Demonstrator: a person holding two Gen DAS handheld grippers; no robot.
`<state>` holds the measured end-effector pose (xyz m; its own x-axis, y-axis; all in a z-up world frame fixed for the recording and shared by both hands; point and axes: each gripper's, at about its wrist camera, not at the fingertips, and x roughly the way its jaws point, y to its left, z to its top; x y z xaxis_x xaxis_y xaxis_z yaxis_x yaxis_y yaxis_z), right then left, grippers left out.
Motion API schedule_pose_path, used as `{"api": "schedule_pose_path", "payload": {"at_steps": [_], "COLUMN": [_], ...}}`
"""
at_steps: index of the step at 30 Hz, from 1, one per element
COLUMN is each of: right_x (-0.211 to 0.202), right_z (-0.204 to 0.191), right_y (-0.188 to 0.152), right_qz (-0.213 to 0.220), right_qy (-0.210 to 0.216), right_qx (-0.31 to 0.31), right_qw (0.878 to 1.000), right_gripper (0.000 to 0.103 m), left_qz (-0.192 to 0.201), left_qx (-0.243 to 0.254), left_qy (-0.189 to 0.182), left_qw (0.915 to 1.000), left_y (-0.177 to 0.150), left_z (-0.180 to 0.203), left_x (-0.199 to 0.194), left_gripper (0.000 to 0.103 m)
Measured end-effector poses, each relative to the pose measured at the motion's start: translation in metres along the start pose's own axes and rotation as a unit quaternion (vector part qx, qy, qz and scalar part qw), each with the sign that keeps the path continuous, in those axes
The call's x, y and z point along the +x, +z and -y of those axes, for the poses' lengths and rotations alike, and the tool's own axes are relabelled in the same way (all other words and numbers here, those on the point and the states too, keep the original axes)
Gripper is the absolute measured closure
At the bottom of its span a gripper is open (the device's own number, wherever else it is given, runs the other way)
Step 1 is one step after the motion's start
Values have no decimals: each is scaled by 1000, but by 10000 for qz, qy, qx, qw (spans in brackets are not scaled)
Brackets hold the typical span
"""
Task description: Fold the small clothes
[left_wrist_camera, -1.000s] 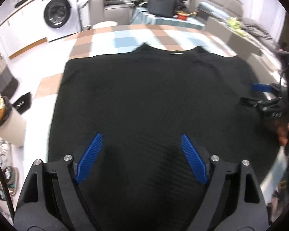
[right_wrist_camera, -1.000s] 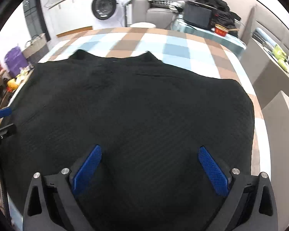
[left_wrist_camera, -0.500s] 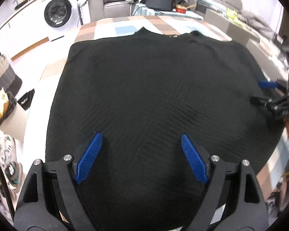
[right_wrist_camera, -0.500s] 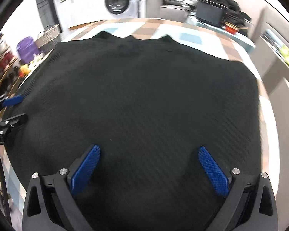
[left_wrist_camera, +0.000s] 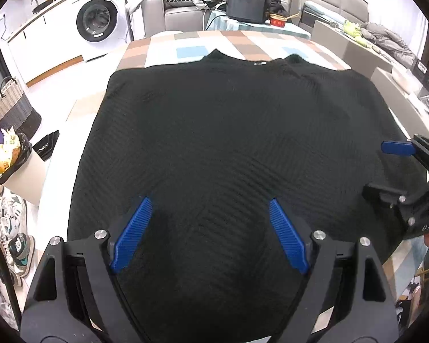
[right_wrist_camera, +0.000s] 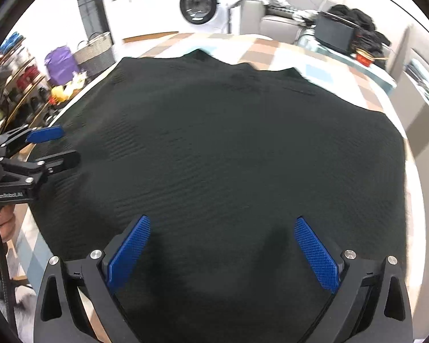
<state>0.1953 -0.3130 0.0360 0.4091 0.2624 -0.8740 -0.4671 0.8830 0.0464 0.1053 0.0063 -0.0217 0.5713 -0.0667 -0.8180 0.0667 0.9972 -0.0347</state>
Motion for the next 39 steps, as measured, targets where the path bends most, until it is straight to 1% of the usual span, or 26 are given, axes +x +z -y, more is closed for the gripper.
{"api": "schedule_pose_path", "payload": {"at_steps": [3,5,10,13,15,17,20,22,23,24,25,27,29,31,32,33,34,35,36,37,38,39], "right_x": [11,8,-8,-26,-42,-55,-84,-96,-98,-98,-97,-93,-88,-84,-85,-84,-83,-79,-78,-77,-78,-81], "right_z": [-9,-10,12,29,35,41,68,89,101,112,118,124,128,126,126,126,127,129,130,131,129,128], "right_y": [-5,-11,-36,-60,-76,-87,-105,-118,-126,-133,-137,-140,-140,-140,-141,-140,-139,-131,-128,-122,-119,-117], "right_qz": [-150,-54,-144,-150,-47,-25,306,445,468,452,462,504,553,575,611,654,691,710,754,809,868,931], "right_qy": [-97,-194,-292,-551,-581,-706,-498,-377,-235,-102,30,209,328,265,212,197,192,220,304,351,334,228], "right_qx": [-144,-238,-4,235,329,508,1226,1777,2081,2344,2466,2621,2723,2774,2784,2798,2815,2818,2805,2774,2715,2643], "right_qw": [9997,9995,9995,9981,9978,9962,9907,9824,9767,9710,9680,9635,9601,9587,9583,9576,9569,9566,9564,9567,9579,9596], "right_gripper": [1,1,1,2,2,1,1,1,5,14,18,18,19,25,32,47,54,66,75,78,83,84], "left_qz": [-60,-30,23,4,9,31,131,90,56,29,-6,-84,-61,-58,-39,-30,10,33,65,103,124,143], "left_qx": [-15,33,105,65,-52,-288,-856,-1281,-1483,-1645,-1772,-1884,-1864,-1830,-1807,-1784,-1726,-1685,-1644,-1620,-1587,-1550], "left_qy": [22,42,17,10,67,131,297,423,427,379,304,183,59,-19,-88,-121,-146,-189,-205,-197,-222,-222], "left_qw": [10000,10000,9999,10000,10000,9995,9958,9908,9880,9856,9837,9819,9824,9831,9835,9839,9849,9855,9862,9865,9870,9876], "left_y": [-7,-12,-24,-33,-40,-49,-64,-74,-79,-83,-86,-92,-93,-95,-94,-90,-88,-86,-85,-83,-81,-80], "left_z": [-3,-5,-7,-15,-23,-36,-62,-80,-88,-94,-98,-101,-99,-94,-91,-89,-86,-84,-82,-80,-79,-77], "left_x": [4,5,-1,-8,-16,-28,-48,-55,-56,-56,-55,-52,-52,-49,-48,-46,-45,-45,-44,-44,-42,-43], "left_gripper": [20,20,20,20,20,20,20,20,20,20,20,20,20,21,27,32,37,52,63,67,77,81]}}
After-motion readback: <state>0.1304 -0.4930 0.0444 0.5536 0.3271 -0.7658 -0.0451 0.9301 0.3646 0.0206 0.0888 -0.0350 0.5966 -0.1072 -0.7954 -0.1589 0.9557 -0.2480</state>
